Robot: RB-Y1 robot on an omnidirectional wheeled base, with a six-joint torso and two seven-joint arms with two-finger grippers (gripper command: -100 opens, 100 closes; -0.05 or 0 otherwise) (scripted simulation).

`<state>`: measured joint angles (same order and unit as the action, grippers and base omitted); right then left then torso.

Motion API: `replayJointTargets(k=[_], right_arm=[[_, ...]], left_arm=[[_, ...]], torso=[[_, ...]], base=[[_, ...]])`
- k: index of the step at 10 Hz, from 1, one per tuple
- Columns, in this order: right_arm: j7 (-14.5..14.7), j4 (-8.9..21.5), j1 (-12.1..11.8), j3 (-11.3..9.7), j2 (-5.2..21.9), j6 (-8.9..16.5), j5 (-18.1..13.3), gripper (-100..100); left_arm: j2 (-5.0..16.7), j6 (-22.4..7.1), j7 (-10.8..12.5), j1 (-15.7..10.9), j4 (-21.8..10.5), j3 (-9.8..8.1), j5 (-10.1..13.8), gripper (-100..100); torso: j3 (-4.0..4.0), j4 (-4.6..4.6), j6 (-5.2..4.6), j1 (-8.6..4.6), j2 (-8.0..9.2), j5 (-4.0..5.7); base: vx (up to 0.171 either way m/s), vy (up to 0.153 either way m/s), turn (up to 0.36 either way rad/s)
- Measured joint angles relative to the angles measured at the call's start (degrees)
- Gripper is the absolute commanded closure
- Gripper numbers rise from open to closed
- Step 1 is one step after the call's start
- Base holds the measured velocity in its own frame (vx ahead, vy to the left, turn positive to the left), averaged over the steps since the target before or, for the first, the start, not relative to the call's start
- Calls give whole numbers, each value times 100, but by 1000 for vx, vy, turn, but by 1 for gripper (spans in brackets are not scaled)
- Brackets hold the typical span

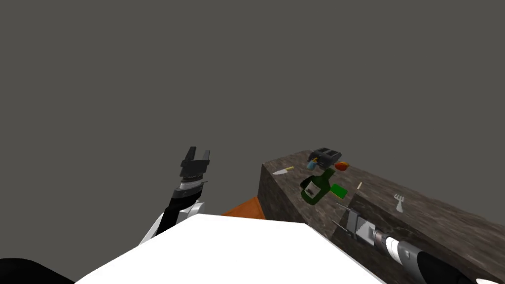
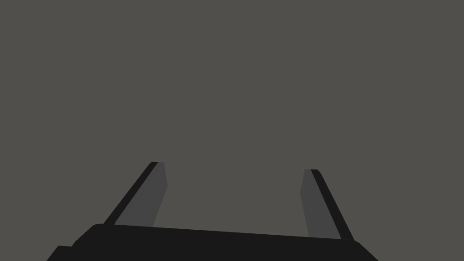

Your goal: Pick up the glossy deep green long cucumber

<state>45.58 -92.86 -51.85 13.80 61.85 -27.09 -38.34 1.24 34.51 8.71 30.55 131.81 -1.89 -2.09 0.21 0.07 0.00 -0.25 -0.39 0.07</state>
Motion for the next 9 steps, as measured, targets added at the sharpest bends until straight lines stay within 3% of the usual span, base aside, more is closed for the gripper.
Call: replayJointTargets(k=[6, 9], right_arm=[[330, 424, -254, 6, 836, -140, -468, -100], [435, 553, -470, 3, 1358, -143, -748, -100]], left_arm=[[0, 0, 0, 1, 0, -1, 0, 0], [0, 0, 0, 0, 0, -1, 0, 0]], torso=[[1, 0, -8, 0, -3, 1], [3, 1, -1, 0, -5, 0]], base=[[35, -33, 237], [29, -51, 377]])
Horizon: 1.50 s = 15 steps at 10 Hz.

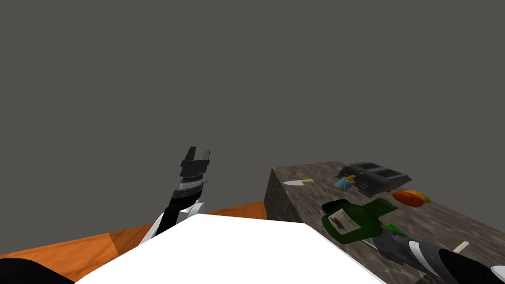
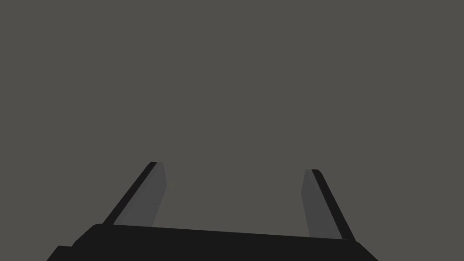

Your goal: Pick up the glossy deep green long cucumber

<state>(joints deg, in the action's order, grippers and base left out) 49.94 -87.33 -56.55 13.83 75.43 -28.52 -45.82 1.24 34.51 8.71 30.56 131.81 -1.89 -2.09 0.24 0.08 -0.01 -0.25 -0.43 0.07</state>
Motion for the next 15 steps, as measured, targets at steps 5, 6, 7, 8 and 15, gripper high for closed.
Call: replayJointTargets(k=[5, 6, 7, 8, 15], right_arm=[[203, 354, -212, -140, 631, -147, -380, -100], [210, 419, -214, -204, 727, -173, -430, -100], [193, 396, -324, -251, 825, -150, -499, -100], [187, 390, -336, -254, 837, -141, -507, 0], [238, 269, -914, -105, 162, 243, -478, -100]], left_arm=[[0, 0, 0, 1, 0, -1, 0, 0], [0, 0, 0, 1, 0, -1, 0, 0], [0, 0, 0, 0, 0, 0, 0, 0], [0, 0, 0, 2, 0, -1, 0, 0], [0, 0, 0, 1, 0, 0, 0, 0]], torso=[[-7, -3, -8, 2, 12, 0], [-10, -4, -9, 5, 16, 1], [-12, -5, -9, 4, 21, 0], [-13, -6, -16, 12, 20, 0], [-19, -8, -13, 17, 31, -3]], base=[[7, -53, 258], [-26, -53, 245], [-14, -30, 57], [-1, -6, -9], [-33, -18, 221]])
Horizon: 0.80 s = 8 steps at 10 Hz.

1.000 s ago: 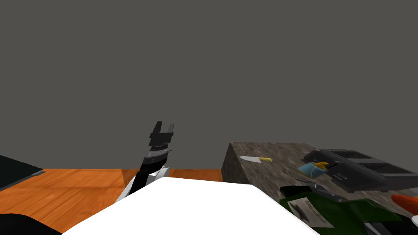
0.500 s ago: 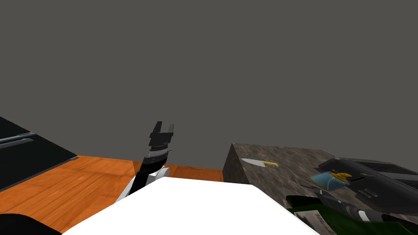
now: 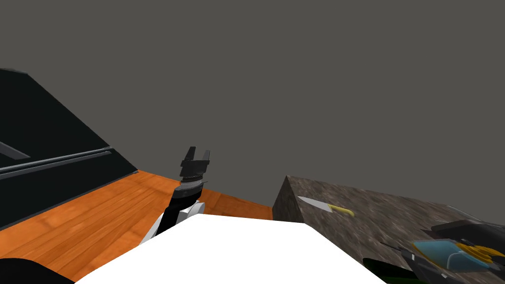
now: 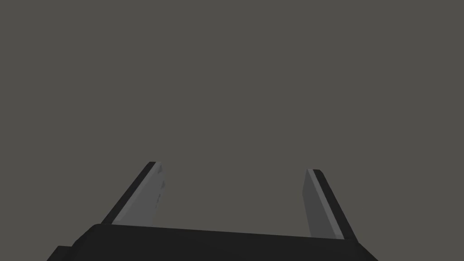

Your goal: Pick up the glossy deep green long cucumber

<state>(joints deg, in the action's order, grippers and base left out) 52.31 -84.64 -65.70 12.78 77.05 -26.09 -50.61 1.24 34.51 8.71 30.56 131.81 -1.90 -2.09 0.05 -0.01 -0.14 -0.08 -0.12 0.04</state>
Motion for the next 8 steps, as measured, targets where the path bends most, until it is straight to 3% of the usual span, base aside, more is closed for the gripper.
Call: replayJointTargets(k=[1, 5, 6, 7, 8], right_arm=[[-5, -14, -21, 11, -11, 27, 1, 100], [-2, -13, -19, 9, -10, 25, -1, 100], [-2, -13, -19, 8, -10, 25, -1, 0], [-2, -13, -19, 8, -10, 25, -1, 100], [12, 39, 73, -19, 34, -22, 0, 100]], left_arm=[[0, 0, 0, 1, 0, 0, 0, 0], [0, 0, 0, 1, 0, 0, 0, 0], [0, 0, 0, 1, 0, 0, 0, 0], [0, 0, 0, 1, 0, 0, 0, 0], [0, 0, 0, 2, 0, -1, 0, 0]], torso=[[4, 1, -4, 4, -8, 0], [10, 4, -4, 9, -18, -4], [10, 4, -4, 11, -17, -5], [10, 3, -4, 12, -17, -6], [9, 4, -17, 15, -16, -9]], base=[[-2, 3, -21], [0, 0, 3], [0, 0, 0], [12, 6, -219], [34, 21, -308]])
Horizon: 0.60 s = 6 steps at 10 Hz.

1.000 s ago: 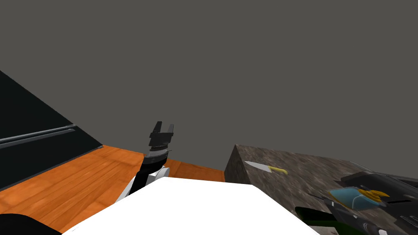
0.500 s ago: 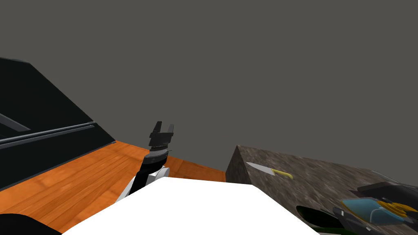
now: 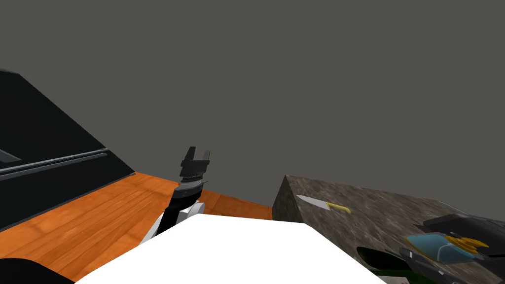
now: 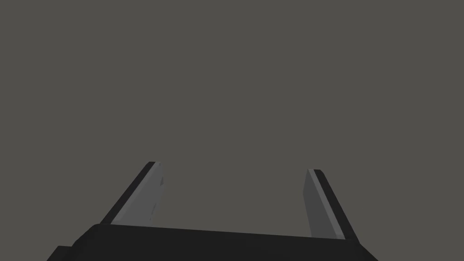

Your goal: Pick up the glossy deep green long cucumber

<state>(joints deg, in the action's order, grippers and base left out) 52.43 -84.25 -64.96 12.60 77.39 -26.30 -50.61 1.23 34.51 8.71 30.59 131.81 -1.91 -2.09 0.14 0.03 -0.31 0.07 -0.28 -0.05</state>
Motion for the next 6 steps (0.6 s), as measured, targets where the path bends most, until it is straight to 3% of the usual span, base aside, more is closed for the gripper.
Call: replayJointTargets(k=[5, 6], right_arm=[[-34, 57, 367, -125, 423, -231, -28, 100], [-66, 17, 366, -63, 564, -285, -21, 100]], left_arm=[[0, 0, 0, -1, 0, 0, 0, 0], [0, 0, 0, 0, 0, 0, 0, 0]], torso=[[6, 1, 10, 11, -11, -7], [4, 1, 1, 16, -8, -10]], base=[[31, 15, -193], [13, 14, -70]])
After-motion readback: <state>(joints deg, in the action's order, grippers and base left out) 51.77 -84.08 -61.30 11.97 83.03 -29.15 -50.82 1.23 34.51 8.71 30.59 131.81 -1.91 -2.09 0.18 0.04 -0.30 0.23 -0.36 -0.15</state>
